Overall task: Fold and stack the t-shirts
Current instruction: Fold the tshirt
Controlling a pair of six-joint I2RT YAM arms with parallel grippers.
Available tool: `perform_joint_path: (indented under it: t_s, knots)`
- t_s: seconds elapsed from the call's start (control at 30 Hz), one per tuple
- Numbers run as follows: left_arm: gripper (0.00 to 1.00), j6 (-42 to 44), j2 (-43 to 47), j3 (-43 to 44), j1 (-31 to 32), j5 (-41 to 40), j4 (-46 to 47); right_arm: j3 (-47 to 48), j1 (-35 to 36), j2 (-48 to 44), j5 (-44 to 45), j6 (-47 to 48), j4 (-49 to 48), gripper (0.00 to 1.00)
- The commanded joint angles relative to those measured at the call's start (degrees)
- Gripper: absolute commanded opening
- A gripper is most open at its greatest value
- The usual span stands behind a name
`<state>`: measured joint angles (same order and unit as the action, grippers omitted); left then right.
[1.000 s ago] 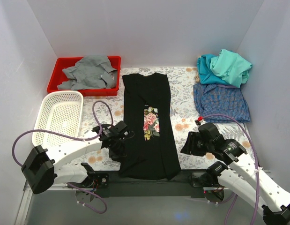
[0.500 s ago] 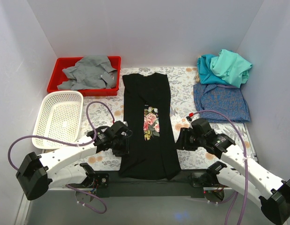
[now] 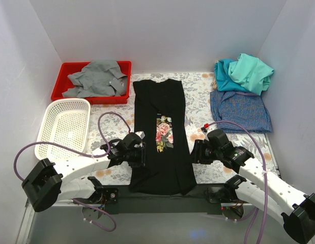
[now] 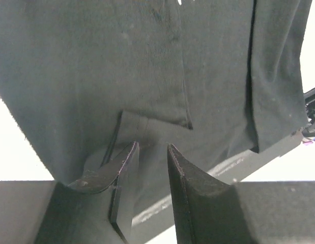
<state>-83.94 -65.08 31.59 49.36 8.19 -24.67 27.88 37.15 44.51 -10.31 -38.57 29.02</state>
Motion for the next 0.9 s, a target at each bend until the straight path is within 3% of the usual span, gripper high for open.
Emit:
perform_joint_path:
  t_s: [0.0, 0.33, 0.4, 0.47, 0.5, 0.67, 0.87]
  knots:
    - [0.28, 1.6, -1.4, -1.1, 0.3, -0.5, 4.8, -0.4, 0.3, 0.0, -0.9, 1.1, -2.3, 0.50]
    - [0.28, 2.1, -5.5, -2.2, 0.3, -0.3, 8.6, -1.1, 0.3, 0.1, -0.9, 1.1, -2.6, 0.51]
    - [0.24, 2.6, -5.5, -2.2, 0.3, 0.7, 8.9, -1.2, 0.3, 0.2, -0.7, 1.1, -2.6, 0.51]
    - [0.05, 2.9, -4.6, -2.0, 0.3, 1.6, 8.9, -1.6, 0.4, 0.2, -0.8, 1.1, -2.7, 0.51]
    - [0.00, 3.3, -4.0, -1.9, 0.3, 2.7, 8.8, -1.8, 0.2, 0.2, -0.7, 1.0, -2.7, 0.51]
    - [0.00, 4.7, -0.1, -0.5, 0.4, 8.3, 7.3, -3.4, 0.3, 0.0, -1.4, 0.7, -3.4, 0.51]
    - [0.00, 6.8, 2.7, 0.6, 0.9, 22.1, 4.1, -4.3, 0.3, -0.1, -1.6, 0.4, -3.4, 0.51]
